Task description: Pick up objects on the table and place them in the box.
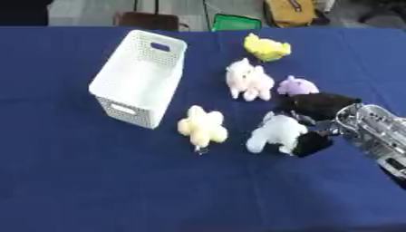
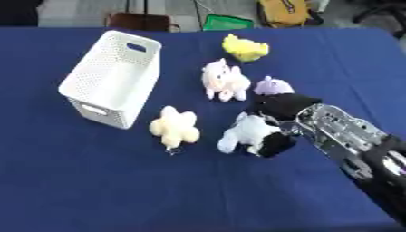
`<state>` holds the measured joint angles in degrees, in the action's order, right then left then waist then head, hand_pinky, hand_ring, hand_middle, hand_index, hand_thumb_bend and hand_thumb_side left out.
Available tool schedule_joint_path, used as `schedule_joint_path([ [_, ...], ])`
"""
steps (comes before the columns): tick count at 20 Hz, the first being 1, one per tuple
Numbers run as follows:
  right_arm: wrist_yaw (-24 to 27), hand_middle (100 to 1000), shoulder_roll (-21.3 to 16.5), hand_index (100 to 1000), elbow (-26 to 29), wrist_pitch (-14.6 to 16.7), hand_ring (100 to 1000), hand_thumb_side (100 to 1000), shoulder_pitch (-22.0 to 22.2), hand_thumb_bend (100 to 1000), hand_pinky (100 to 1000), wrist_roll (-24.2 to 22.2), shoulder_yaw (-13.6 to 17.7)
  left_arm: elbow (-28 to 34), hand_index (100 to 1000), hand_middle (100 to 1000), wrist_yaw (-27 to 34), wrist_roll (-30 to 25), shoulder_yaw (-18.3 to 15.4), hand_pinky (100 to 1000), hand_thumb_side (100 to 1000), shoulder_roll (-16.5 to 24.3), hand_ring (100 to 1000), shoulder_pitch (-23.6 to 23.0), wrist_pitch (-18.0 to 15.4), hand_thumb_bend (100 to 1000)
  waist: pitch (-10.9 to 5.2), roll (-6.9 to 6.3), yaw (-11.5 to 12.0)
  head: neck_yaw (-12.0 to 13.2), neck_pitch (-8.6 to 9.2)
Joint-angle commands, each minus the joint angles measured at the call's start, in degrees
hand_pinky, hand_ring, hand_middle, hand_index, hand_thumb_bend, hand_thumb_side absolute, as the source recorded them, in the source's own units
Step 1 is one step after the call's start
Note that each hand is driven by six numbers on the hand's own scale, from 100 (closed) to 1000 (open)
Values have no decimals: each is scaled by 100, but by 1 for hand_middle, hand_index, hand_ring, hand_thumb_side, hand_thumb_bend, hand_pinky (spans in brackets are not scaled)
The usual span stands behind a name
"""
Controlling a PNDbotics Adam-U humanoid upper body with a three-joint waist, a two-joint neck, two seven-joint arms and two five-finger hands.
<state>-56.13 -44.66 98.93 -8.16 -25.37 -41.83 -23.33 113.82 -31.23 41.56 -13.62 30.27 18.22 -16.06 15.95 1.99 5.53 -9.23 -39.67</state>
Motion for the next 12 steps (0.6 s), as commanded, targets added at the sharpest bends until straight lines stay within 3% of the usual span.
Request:
schedule_joint_path([
  [1, -30, 926, -19, 993, -190, 28, 1000, 755, -127, 468, 911, -44, 42, 77, 859, 897, -3, 41, -55, 858, 808, 89, 954, 79, -14, 100, -74, -19, 13, -37, 67],
  [12, -189, 789, 44, 936, -609, 195, 1000, 672, -238, 409, 902, 25, -51, 77, 853, 892, -21, 96, -53, 855, 797, 83, 950, 88, -47, 100, -60, -35, 43, -83, 59],
])
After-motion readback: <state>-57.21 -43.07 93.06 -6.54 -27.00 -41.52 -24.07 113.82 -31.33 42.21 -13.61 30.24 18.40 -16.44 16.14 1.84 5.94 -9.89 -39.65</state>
